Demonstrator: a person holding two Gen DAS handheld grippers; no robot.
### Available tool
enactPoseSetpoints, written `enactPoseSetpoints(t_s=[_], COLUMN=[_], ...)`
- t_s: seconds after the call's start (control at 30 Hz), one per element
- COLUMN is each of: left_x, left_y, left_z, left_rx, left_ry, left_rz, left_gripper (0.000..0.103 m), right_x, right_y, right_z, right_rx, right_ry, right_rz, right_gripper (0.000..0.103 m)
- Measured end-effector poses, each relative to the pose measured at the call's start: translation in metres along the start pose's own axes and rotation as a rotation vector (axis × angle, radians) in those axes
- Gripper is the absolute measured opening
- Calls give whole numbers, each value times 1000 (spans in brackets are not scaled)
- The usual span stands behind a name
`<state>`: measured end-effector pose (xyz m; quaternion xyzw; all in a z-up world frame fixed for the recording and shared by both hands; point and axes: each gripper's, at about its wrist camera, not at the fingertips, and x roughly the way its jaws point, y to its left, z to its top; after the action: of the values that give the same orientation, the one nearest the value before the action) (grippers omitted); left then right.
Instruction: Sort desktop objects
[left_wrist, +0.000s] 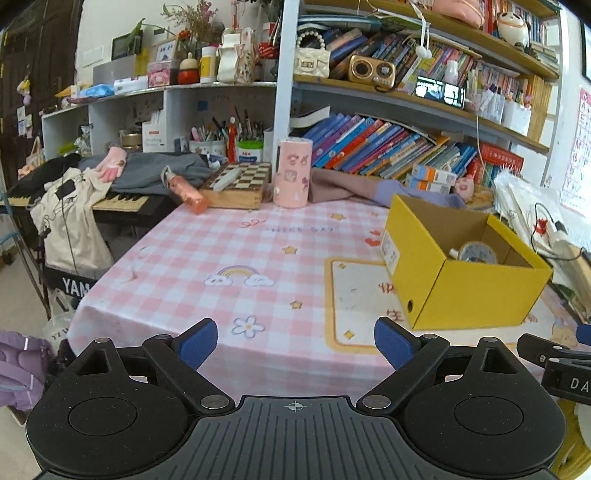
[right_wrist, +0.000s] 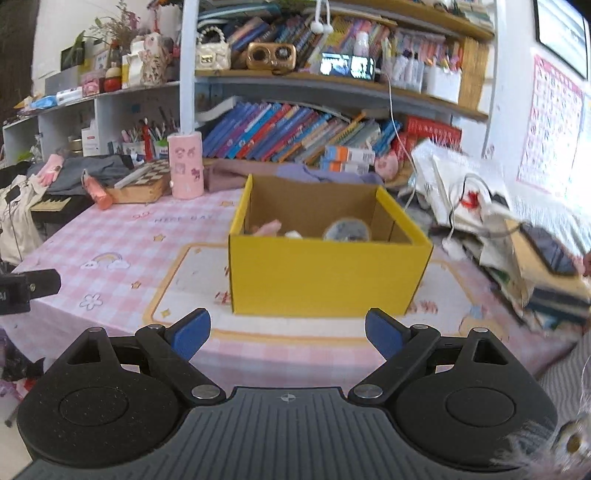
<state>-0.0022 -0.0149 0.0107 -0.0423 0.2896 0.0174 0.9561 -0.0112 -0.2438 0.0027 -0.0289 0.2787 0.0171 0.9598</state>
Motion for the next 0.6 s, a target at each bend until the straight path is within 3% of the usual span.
enactPoseSetpoints(t_s=[0.23,0.4,0.6], left_x=[-1,2,3], left_y=[16,19,19], left_z=[-8,-11,-16], left_rx=[0,90,84], left_ry=[49,47,86], left_rz=[12,56,28], left_gripper=[94,94,94], right_x=[-2,-2,1], right_y=[12,16,18], right_z=[-12,-18,-21], right_rx=[55,83,92], right_ry=[67,96,127], right_rz=[14,16,16], right_gripper=[91,91,91])
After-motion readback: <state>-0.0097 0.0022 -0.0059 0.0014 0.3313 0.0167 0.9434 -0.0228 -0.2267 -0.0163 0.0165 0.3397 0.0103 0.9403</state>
